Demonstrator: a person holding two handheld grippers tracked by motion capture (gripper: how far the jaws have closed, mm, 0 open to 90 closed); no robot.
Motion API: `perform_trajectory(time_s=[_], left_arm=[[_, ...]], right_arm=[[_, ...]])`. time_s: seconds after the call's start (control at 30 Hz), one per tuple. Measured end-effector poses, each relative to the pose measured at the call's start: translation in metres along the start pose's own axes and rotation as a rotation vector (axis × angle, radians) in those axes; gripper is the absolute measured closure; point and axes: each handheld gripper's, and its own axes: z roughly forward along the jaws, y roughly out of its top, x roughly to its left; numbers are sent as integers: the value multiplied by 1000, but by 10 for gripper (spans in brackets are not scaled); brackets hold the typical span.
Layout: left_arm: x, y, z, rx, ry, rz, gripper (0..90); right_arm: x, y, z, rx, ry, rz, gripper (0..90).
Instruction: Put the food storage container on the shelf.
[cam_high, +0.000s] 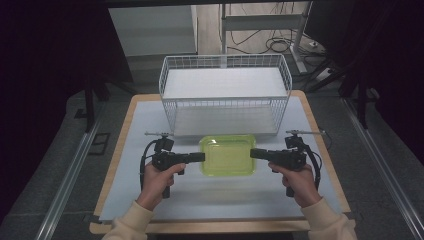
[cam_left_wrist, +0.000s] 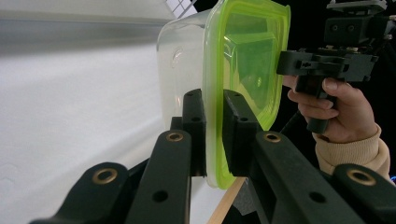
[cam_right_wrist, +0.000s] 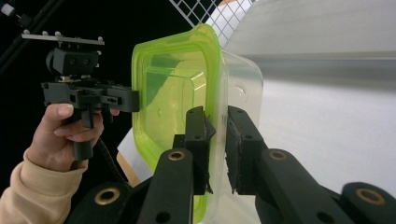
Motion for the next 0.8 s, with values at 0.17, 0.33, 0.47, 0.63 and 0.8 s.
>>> perform_trajectory(time_s=[0.17,0.33,0.47,0.63,0.8], left_arm=[[-1,6,-2,-8,0,0,814],[-5,14,-6,-17,-2,8,815],[-7,20,-8,-20,0,13,814],[-7,27,-10,-24,5,18,815],[-10,36,-11,-22,16,29,815]], right_arm=[[4,7,0,-9,-5,-15,799],[8,14,-1,-18,-7,-27,799],[11,20,-2,-28,-5,-34,799],[11,27,-1,-38,-6,-35,800],[11,32,-1,-41,-2,-30,801]])
